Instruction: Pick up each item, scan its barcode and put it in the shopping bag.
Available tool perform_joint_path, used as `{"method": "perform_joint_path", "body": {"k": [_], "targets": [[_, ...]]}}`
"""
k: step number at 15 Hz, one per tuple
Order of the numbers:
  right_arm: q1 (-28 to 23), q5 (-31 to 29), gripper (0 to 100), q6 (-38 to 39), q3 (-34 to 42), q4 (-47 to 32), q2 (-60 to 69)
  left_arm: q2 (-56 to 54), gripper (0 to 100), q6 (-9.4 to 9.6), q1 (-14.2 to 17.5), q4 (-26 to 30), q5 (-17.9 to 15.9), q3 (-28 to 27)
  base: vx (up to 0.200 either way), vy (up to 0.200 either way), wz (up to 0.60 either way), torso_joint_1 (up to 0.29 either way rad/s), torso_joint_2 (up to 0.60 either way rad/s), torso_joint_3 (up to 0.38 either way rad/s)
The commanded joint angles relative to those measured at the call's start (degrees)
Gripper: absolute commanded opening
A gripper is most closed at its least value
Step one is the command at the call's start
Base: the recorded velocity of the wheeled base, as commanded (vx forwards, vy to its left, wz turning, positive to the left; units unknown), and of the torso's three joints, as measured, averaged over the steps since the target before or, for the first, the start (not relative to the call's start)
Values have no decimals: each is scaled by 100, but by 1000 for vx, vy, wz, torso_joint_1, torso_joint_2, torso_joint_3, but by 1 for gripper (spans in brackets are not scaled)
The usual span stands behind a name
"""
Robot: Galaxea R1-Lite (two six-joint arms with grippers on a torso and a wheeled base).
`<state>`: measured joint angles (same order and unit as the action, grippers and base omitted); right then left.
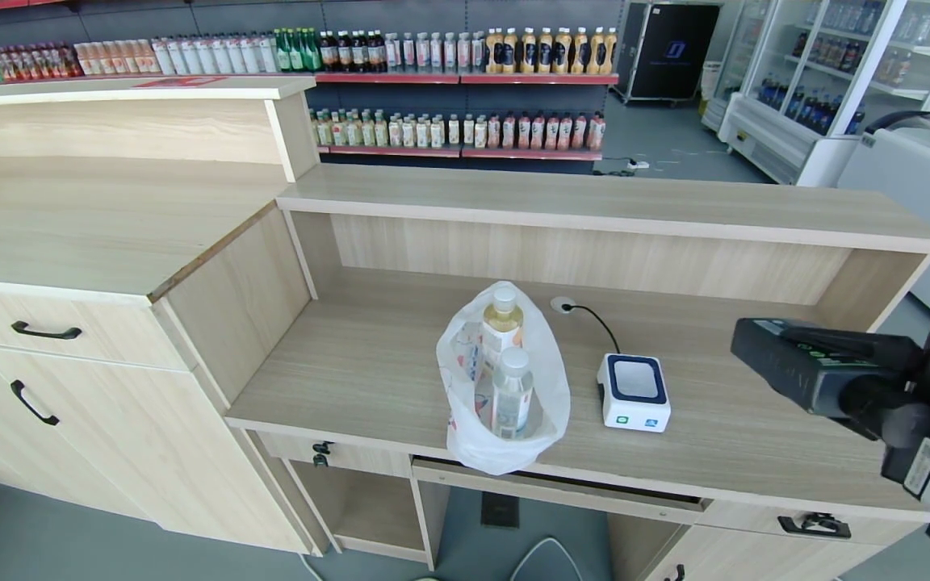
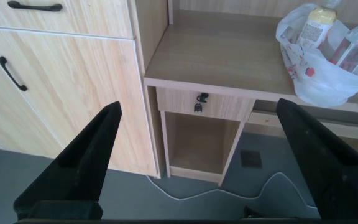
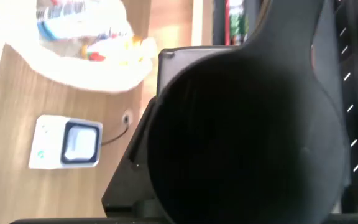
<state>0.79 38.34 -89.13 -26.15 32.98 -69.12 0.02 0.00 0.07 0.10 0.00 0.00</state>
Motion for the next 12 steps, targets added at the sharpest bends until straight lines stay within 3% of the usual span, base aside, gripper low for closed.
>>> {"method": "perform_joint_path", "body": {"k": [1,3,6,8,9,10,11,12], "targets": [[-1767,815,0,941,-48,-503,144,-2,100,0,1,-1,0,0,0,0,0,0,0,0],[-1978,1264,0,1020,-83,-652,224,-2,100,0,1,-1,0,0,0,0,0,0,0,0],[-1749,1255,0,1161,-488,-582,48,-2,100,0,1,-1,0,0,0,0,200,-1,2,1],[-1978,1097,0,2312,-672,-538,276,-2,100,0,1,-1,0,0,0,0,600,2,2,5],[-2118,745,0,2883,-681,-476,338,-2,100,0,1,-1,0,0,0,0,600,2,2,7],[-1969,-556,0,4289,-699,-380,355,-2,100,0,1,-1,0,0,0,0,600,2,2,2],[-1749,-1127,0,4799,-699,-388,329,-2,100,0,1,-1,0,0,0,0,600,2,2,2],[-1195,-1821,0,5792,-655,-380,241,-2,100,0,1,-1,0,0,0,0,0,0,0,0]]}}
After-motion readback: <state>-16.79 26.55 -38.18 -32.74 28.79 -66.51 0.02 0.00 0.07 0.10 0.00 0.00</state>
